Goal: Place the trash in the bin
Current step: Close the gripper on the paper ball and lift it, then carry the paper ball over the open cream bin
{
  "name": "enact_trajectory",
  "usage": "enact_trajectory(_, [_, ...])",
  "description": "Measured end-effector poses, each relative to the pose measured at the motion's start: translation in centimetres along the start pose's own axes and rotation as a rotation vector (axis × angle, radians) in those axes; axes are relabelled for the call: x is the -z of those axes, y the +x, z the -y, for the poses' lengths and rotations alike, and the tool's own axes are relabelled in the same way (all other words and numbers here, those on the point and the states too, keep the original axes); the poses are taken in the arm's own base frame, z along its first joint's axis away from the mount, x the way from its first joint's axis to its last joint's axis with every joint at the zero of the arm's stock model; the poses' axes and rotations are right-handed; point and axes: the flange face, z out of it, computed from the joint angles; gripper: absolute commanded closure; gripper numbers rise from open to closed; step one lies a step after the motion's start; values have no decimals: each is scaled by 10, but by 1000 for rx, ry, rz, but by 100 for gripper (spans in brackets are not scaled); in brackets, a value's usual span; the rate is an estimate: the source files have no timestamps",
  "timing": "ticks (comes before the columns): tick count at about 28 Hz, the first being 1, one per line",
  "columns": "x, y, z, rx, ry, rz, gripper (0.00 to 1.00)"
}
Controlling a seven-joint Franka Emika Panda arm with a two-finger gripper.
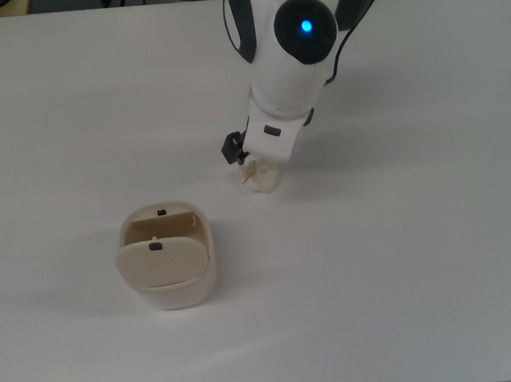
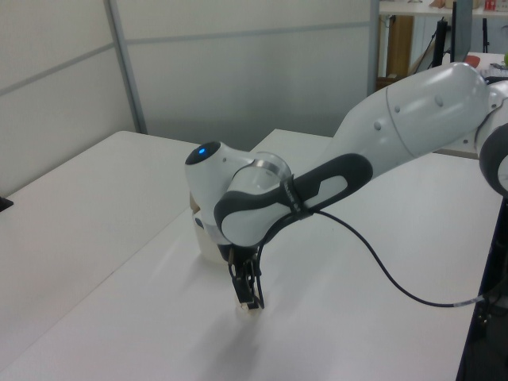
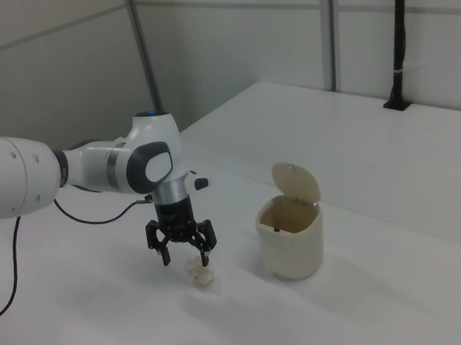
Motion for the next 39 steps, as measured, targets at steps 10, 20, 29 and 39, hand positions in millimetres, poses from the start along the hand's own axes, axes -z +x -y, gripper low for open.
enact_trajectory(10, [-10,9,-1,-1,-8,-35,44])
enact_trajectory(20, [-14,17,-2,-11,-16,-72,82])
enact_trajectory(29, [-6,19,-4,-19,-19,-88,88])
enact_trajectory(39, [51,8,-21,-152,-33,-183,88])
